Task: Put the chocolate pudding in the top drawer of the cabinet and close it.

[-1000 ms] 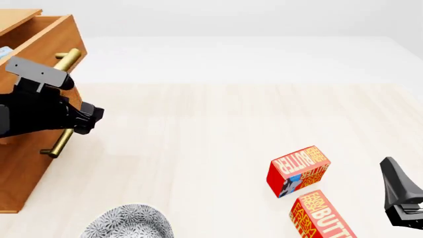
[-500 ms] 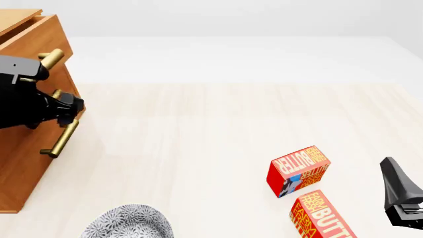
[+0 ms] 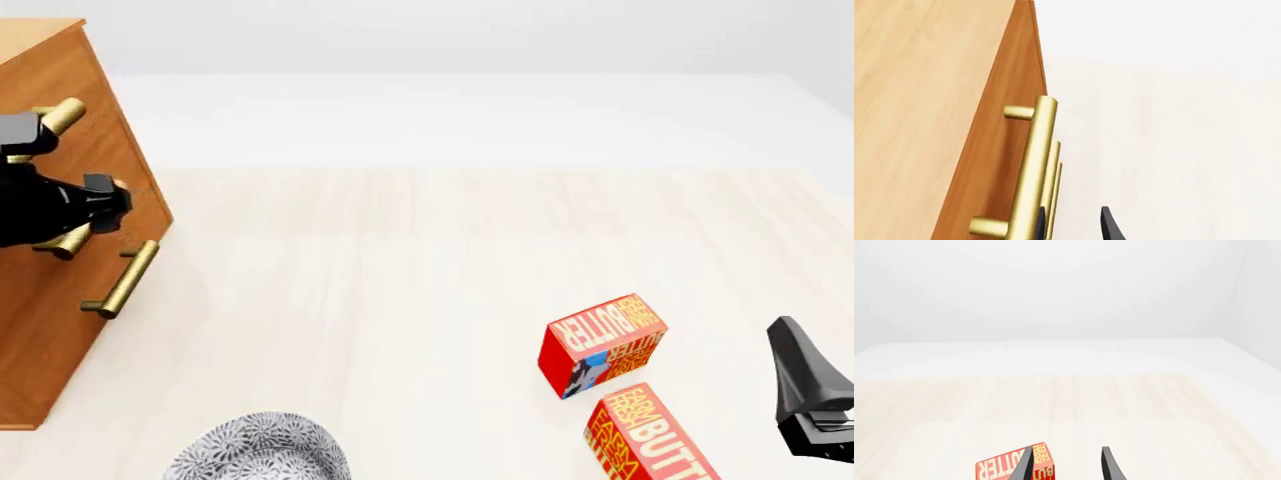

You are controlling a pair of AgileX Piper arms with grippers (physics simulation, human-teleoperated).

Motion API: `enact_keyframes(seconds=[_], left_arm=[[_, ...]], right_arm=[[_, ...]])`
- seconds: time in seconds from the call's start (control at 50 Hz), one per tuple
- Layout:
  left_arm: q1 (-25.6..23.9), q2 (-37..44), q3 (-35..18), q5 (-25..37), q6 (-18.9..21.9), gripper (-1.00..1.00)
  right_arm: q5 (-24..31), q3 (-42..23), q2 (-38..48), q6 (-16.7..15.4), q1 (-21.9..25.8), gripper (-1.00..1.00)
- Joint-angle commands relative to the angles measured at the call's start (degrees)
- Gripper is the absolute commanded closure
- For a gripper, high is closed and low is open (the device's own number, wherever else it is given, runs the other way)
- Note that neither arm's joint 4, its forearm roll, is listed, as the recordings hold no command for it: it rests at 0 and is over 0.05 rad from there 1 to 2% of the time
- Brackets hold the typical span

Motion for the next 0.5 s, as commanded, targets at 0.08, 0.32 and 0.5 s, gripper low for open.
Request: enact_keyframes(seconds=[0.08,0.32,0.5], left_arm=[[6.0,10.7,-5.7,-5.4,-2.9,-1.00],[7.4,-0.3,-5.6,0.0,-1.4,-1.00],[6.9,-8.0,-7.4,6.3,-0.9,-1.00]], right_arm=[[0.0,0.0,0.0,0.0,0.0,-1.00],[0.0,0.0,0.0,0.0,0.0,-1.00],[0.0,0.0,0.0,0.0,0.0,-1.00]])
